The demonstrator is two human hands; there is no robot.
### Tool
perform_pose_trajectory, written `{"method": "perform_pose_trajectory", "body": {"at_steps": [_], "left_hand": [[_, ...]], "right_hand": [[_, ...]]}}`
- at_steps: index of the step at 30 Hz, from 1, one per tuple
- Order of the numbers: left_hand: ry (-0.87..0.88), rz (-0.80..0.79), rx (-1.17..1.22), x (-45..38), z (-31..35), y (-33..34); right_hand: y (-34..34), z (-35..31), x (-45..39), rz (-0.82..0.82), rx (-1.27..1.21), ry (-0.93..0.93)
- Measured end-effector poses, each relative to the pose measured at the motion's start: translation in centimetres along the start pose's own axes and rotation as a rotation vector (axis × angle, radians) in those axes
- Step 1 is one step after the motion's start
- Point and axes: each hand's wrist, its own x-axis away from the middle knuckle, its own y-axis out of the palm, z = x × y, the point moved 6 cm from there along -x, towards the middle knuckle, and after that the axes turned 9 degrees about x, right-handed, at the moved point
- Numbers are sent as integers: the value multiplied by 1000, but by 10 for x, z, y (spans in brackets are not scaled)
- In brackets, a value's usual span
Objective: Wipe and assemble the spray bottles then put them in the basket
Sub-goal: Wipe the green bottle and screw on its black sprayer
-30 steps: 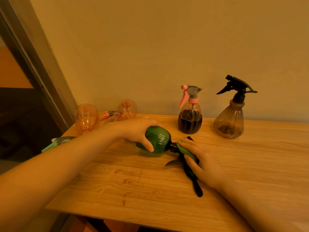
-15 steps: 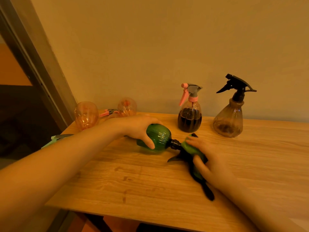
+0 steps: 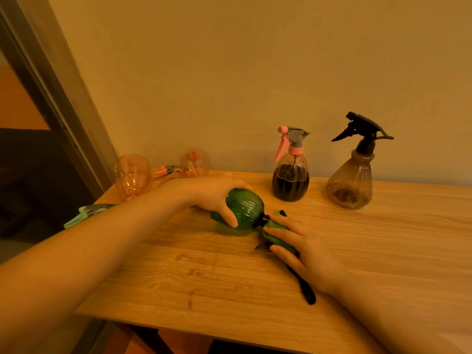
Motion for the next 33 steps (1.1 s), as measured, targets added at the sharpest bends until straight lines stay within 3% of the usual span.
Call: {"method": "perform_pose_trajectory", "body": {"at_steps": [10, 19, 28, 33], "left_hand": [[-10, -28, 1, -3, 1, 0], [-30, 64, 88, 10, -4, 1], [-80, 154, 86, 23, -13, 6], [37, 316, -3, 36, -3, 6]], "right_hand": [[-9, -4, 31, -117, 127, -35], [-32, 11, 30, 171, -99, 155], [-30, 17, 22, 203, -152, 183], [-40, 30, 29, 366, -277, 297]]}}
